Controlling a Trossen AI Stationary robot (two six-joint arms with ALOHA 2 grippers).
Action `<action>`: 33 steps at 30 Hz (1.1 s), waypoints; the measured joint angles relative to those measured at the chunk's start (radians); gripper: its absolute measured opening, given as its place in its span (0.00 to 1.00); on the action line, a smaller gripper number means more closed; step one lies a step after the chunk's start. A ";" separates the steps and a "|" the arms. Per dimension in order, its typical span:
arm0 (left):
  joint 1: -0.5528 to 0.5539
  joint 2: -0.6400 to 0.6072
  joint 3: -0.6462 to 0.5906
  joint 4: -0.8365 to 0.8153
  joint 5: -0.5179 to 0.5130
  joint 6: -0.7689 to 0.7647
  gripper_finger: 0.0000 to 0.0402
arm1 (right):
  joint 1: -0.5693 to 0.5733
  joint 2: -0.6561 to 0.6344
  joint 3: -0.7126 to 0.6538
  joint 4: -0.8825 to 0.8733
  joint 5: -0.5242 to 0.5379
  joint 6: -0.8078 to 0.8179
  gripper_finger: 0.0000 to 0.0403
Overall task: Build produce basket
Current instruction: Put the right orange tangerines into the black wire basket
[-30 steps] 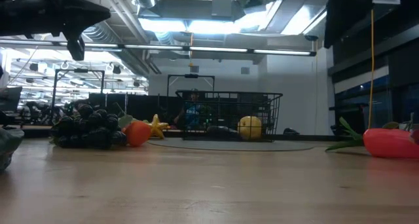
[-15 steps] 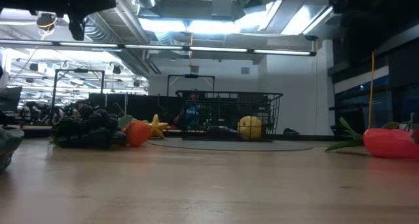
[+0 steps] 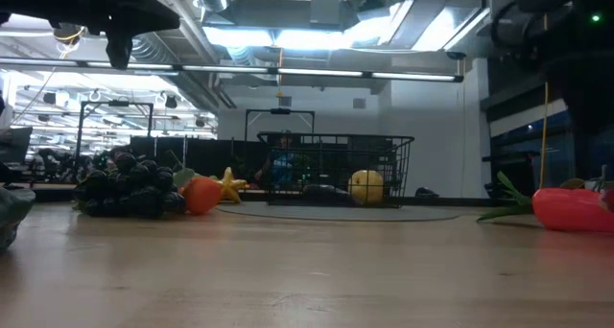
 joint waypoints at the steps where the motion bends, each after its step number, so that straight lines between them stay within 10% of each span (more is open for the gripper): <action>1: 0.000 0.003 0.000 0.000 0.000 -0.001 0.06 | -0.005 0.000 -0.010 0.000 -0.033 -0.001 0.30; 33: 0.000 0.006 -0.001 -0.001 -0.031 0.051 0.06 | -0.260 0.214 -0.035 0.045 -0.125 -0.544 0.30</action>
